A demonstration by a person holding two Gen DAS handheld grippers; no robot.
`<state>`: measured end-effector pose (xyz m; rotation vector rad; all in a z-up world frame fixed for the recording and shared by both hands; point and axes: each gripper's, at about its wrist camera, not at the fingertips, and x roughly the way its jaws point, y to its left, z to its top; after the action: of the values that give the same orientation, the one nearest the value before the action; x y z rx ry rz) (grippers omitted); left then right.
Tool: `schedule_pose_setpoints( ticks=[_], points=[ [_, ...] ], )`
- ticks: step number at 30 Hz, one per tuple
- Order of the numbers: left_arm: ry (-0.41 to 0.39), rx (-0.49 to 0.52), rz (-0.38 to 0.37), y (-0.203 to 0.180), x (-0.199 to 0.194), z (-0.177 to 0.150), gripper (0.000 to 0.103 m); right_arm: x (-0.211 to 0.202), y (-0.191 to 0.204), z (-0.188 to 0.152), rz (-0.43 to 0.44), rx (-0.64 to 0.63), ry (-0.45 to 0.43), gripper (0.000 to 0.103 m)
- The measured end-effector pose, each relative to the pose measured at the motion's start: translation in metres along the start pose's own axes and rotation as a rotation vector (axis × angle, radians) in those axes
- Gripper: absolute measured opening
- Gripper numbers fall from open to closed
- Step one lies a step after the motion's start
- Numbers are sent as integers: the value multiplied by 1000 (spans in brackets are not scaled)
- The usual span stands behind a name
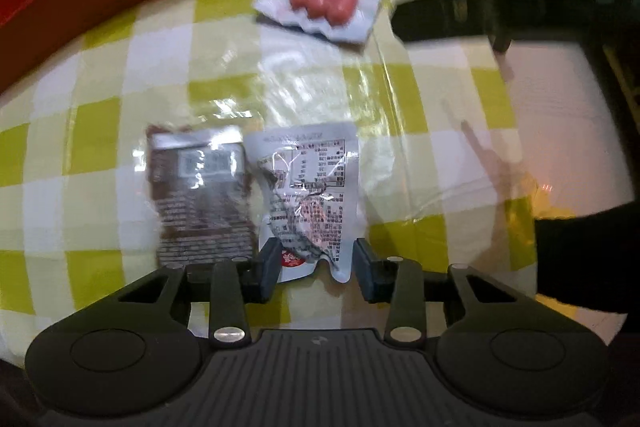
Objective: Organize snacks
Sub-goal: 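Close the left tool on the white spicy packet and lift it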
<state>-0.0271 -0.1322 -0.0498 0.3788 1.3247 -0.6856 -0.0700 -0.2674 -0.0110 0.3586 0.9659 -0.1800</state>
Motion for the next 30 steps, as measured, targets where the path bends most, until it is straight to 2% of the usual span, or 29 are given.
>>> schedule_pose_setpoints(
  ticks=[1, 5, 8, 9, 10, 12, 13, 17, 20, 23, 24, 25, 27, 30],
  points=[
    [-5, -12, -10, 5, -4, 0, 33, 1, 0, 0, -3, -1, 3, 94],
    [-31, -62, -13, 26, -14, -1, 32, 7, 4, -1, -8, -11, 21, 94],
    [-34, -49, 6, 28, -12, -2, 36, 11, 6, -3, -11, -15, 35, 94],
    [-29, -38, 0, 25, -11, -3, 49, 11, 7, -3, -12, -18, 38, 94],
    [-28, -37, 1, 23, -8, -3, 67, 12, 7, -4, -13, -19, 40, 94],
    [-32, -27, 25, 23, -7, 0, 85, 14, 7, -5, -16, -19, 47, 94],
    [-36, -31, 46, 25, -5, 2, 86, 14, 7, -5, -14, -19, 49, 94],
    [-24, -83, 99, 32, 7, 11, 87, 12, 9, -3, 10, -23, 39, 94],
    [-8, -57, 163, 26, 18, 13, 85, 9, 11, -2, 25, -28, 30, 94],
    [-14, 14, 239, 13, 19, 12, 67, 9, 11, -1, 30, -30, 26, 94],
    [-19, 31, 250, 10, 17, 11, 57, 9, 10, 0, 33, -29, 24, 94],
    [-23, 43, 254, 9, 14, 12, 52, 9, 10, 0, 36, -26, 22, 94],
    [-27, 19, 213, 16, 7, 13, 47, 8, 8, 0, 41, -21, 17, 94],
    [-37, -33, 190, 33, -2, 15, 47, 8, 8, 0, 38, -20, 18, 94]
  ],
)
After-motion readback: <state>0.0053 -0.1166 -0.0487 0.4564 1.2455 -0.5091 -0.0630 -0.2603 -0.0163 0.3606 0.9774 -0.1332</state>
